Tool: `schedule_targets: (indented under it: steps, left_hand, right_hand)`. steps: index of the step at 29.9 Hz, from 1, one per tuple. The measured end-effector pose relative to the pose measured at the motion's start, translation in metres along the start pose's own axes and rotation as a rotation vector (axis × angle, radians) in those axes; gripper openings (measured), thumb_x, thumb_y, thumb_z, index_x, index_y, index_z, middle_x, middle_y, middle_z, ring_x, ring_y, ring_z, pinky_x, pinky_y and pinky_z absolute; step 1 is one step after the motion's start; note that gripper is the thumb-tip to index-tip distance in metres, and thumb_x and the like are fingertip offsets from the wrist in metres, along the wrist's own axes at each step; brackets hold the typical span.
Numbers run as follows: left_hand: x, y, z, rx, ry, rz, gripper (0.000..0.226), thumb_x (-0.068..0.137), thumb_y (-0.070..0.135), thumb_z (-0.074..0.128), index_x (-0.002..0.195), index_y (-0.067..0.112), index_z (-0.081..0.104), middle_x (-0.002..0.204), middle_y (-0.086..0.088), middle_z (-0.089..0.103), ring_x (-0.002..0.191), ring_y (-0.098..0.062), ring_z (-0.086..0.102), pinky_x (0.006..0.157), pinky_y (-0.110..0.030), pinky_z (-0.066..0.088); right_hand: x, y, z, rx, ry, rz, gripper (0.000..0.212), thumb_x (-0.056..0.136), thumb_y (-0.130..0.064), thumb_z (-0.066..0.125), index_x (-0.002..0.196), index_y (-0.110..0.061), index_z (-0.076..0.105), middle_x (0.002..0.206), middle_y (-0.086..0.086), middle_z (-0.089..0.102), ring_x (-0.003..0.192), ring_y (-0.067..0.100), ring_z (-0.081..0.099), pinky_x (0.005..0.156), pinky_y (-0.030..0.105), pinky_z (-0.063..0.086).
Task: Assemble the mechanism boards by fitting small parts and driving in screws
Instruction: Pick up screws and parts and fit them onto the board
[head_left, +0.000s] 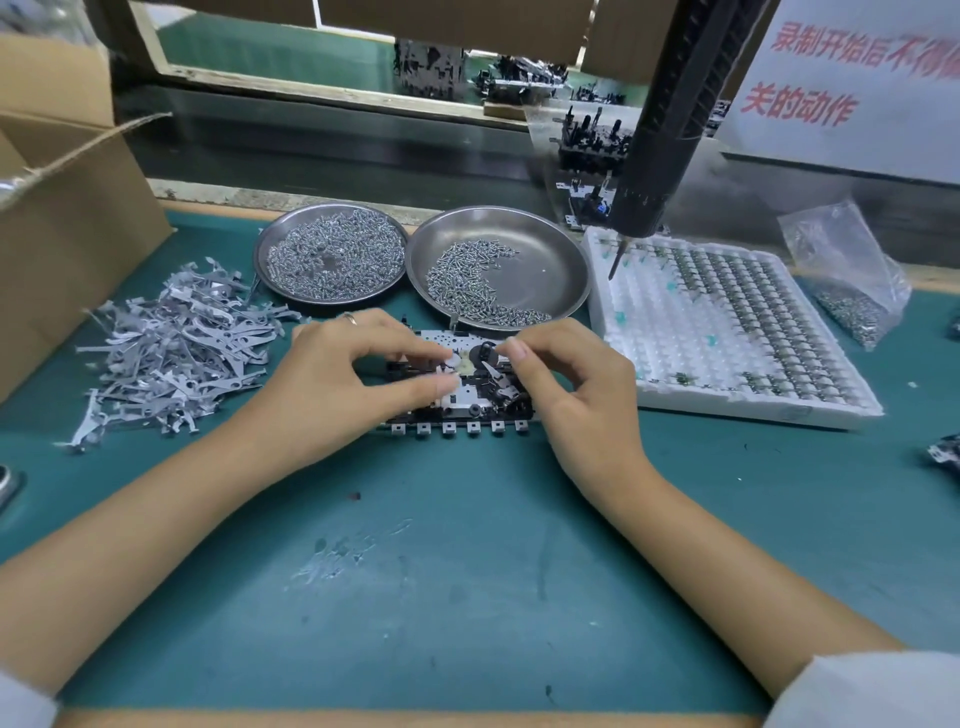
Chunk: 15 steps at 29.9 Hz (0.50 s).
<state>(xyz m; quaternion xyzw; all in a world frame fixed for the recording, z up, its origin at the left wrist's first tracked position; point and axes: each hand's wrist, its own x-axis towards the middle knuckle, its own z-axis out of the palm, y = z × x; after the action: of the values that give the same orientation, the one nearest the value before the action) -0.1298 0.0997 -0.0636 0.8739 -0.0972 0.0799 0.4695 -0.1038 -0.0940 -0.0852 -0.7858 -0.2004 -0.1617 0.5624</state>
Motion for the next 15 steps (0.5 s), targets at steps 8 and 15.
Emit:
schedule_targets:
  steps: [8, 15]
  left_hand:
    - [0.058, -0.028, -0.032, 0.651, 0.217, -0.097, 0.035, 0.094, 0.017, 0.055, 0.129, 0.013, 0.057, 0.115, -0.019, 0.059, 0.105, -0.035, 0.054, 0.093, -0.037, 0.04]
    - [0.083, -0.033, -0.032, 0.683, 0.156, -0.335, 0.02, 0.09, 0.02, 0.064, 0.109, 0.019, 0.071, 0.106, -0.013, 0.069, 0.103, -0.032, 0.06, 0.087, -0.034, 0.046]
  right_hand:
    - [0.0, 0.001, 0.0, 0.013, 0.021, -0.017, 0.013, 0.088, -0.01, 0.062, 0.077, -0.013, 0.067, 0.079, -0.005, 0.061, 0.075, 0.007, 0.056, 0.068, 0.017, 0.045]
    - [0.0, 0.002, -0.001, 0.037, -0.007, -0.024, 0.013, 0.089, -0.005, 0.063, 0.076, -0.005, 0.068, 0.08, 0.001, 0.062, 0.075, 0.013, 0.057, 0.069, 0.022, 0.046]
